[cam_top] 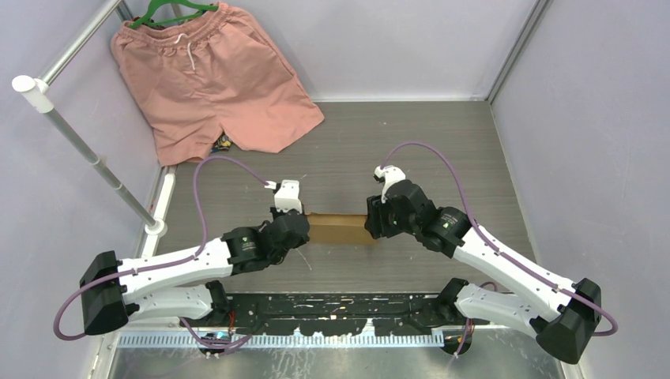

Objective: Fold the paper box
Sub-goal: Close the paper box at the center of the board.

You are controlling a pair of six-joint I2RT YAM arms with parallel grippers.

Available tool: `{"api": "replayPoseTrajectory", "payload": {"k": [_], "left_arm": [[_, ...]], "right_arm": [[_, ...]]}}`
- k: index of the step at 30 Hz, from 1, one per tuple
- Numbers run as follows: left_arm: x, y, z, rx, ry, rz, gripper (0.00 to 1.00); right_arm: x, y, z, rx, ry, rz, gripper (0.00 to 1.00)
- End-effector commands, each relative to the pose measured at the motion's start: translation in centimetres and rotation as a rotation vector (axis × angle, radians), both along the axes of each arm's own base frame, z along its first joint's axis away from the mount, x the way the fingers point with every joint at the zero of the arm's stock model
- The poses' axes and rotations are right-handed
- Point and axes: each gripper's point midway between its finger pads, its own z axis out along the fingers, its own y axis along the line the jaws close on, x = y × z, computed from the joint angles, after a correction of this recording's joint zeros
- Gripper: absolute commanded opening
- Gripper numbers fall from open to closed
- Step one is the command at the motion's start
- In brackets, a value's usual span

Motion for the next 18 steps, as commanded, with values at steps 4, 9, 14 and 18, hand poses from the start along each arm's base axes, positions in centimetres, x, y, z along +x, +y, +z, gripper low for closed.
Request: {"api": "replayPoseTrajectory", "payload": {"k": [4,9,14,18], "left_arm": [[-2.3,-1.0,-2.5,0.034,0.115,-0.094,0.00],[-2.3,-1.0,-2.5,0.033,0.114,-0.096,0.00],[-2.4,-1.0,-2.6,0.033,0.117,-0.096,0.00],[-2.4,-1.0,-2.6,0.031,0.117,-0.097,0.00]], "right_arm": [[0.1,2.1,2.7,0.118,-0.044,0.036,0.45],[0.0,2.0,1.6,0.109,-0.020,0.028,0.36],[-0.1,1.8,1.2,0.101,-0.011,0.012,0.28],[-0.1,1.5,1.1,0.101,-0.011,-0.001,0.21]]}}
